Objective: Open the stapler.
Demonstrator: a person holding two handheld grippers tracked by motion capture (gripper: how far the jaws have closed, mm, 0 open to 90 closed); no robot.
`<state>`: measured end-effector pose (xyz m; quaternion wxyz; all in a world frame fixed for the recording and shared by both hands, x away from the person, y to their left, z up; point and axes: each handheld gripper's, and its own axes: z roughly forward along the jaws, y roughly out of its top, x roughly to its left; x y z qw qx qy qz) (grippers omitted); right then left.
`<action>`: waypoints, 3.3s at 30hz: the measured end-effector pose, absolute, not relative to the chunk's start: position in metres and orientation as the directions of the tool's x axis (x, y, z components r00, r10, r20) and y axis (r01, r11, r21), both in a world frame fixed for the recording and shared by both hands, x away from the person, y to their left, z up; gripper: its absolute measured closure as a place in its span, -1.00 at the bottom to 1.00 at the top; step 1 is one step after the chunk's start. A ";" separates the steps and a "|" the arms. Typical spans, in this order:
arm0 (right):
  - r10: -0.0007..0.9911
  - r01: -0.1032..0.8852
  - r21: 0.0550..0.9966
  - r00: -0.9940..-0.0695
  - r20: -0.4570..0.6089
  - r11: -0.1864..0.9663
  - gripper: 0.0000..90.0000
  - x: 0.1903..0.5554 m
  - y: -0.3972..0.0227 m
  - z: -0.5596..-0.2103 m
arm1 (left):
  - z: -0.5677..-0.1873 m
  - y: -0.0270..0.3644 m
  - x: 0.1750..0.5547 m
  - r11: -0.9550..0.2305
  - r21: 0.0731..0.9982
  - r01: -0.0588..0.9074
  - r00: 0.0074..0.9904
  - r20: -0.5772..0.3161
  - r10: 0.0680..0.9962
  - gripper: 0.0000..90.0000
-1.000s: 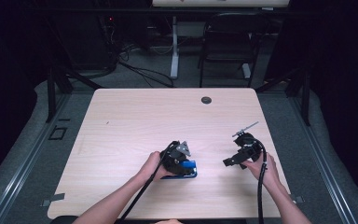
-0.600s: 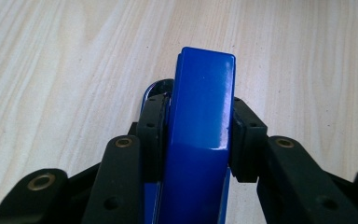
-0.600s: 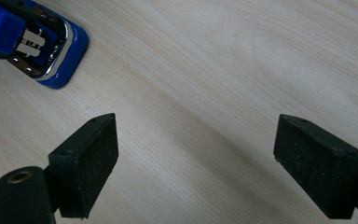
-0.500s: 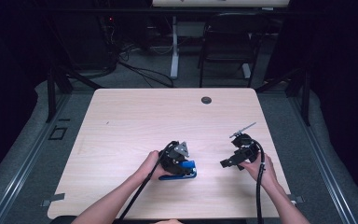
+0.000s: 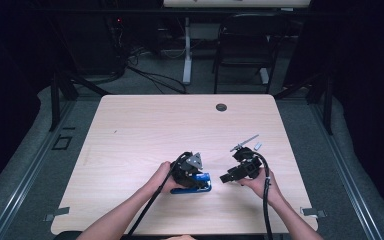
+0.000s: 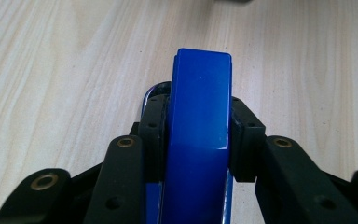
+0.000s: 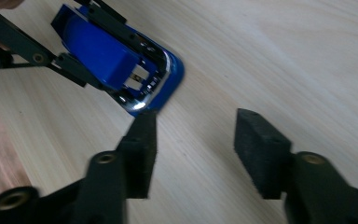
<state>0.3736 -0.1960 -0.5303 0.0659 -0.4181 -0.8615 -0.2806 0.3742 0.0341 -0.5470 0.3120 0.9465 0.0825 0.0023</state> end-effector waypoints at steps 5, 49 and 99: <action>0.668 0.774 0.409 -0.628 0.399 0.483 0.63 0.376 -0.182 -0.537 | -0.548 0.034 0.374 -0.787 0.598 0.149 0.987 -0.049 0.150 0.43; 0.697 0.873 0.289 -0.488 0.526 0.393 1.00 0.380 -0.166 -0.558 | -0.546 0.030 0.368 -0.768 0.629 0.123 0.991 -0.033 0.132 0.41; 0.711 0.889 0.277 -0.458 0.534 0.365 1.00 0.375 -0.165 -0.558 | -0.553 0.027 0.368 -0.799 0.593 0.103 0.993 -0.013 0.119 0.44</action>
